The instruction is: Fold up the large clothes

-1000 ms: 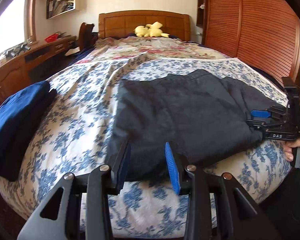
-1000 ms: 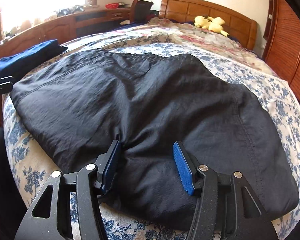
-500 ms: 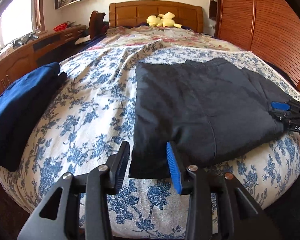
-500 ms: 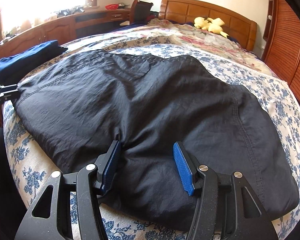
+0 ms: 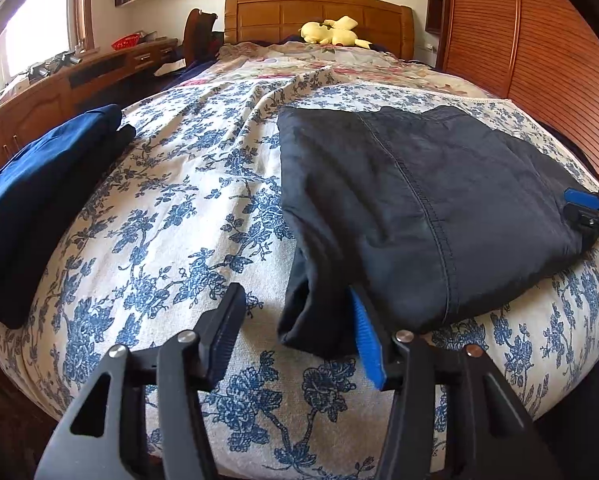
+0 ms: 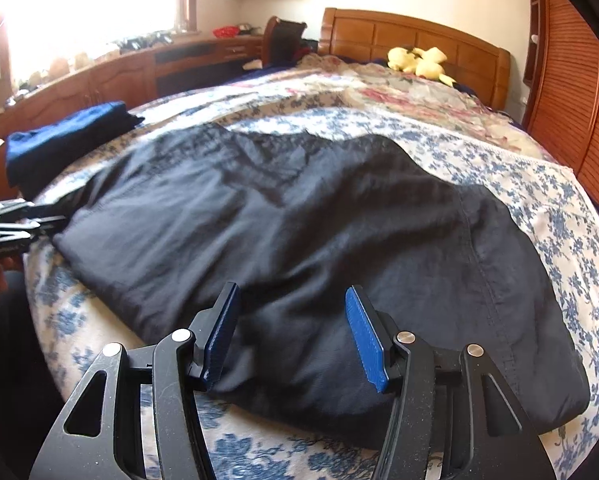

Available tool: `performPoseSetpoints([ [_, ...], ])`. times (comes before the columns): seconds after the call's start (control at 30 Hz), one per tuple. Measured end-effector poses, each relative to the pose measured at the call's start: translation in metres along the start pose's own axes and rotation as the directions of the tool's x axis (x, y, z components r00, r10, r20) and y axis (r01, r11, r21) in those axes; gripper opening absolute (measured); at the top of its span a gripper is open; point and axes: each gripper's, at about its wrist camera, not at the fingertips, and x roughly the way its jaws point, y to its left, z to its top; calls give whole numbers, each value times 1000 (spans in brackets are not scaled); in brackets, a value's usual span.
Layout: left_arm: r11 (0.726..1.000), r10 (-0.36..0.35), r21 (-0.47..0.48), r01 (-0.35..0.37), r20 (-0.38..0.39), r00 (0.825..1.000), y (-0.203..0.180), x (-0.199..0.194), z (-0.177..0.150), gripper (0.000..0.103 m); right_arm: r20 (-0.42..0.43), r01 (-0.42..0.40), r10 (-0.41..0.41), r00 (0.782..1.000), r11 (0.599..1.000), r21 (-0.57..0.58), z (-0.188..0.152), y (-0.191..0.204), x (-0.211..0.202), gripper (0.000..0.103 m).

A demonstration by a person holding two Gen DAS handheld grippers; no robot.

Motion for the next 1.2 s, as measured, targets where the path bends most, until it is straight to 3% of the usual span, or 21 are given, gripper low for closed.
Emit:
performPoseSetpoints([
  [0.13,1000,-3,-7,3,0,1000,1,1,-1,52,25,-32,32,999,999,-6,3,8,-7,56],
  [0.4,999,-29,-30,28,-33,999,5,2,3,52,-71,-30,31,997,999,23,-6,5,21,56],
  [0.63,999,-34,-36,33,-38,999,3,7,6,52,-74,-20,20,997,1000,7,-10,7,23,57],
  [0.7,997,-65,-39,64,-37,997,2,7,7,32,-71,-20,20,997,1000,6,-10,6,23,57],
  [0.8,996,-88,-24,87,-47,995,-5,6,10,13,-68,-18,18,998,1000,1,-11,6,22,57],
  [0.9,997,-71,30,72,-30,997,-18,-1,22,8,-68,-19,19,997,1000,0,-10,7,22,57],
  [1.07,991,-107,93,100,75,991,-47,-34,62,7,-58,-26,26,998,1000,-2,-11,-1,12,56],
  [1.2,979,-153,150,135,120,981,-81,-45,97,5,-14,46,-45,999,998,43,-16,-32,-11,56],
])
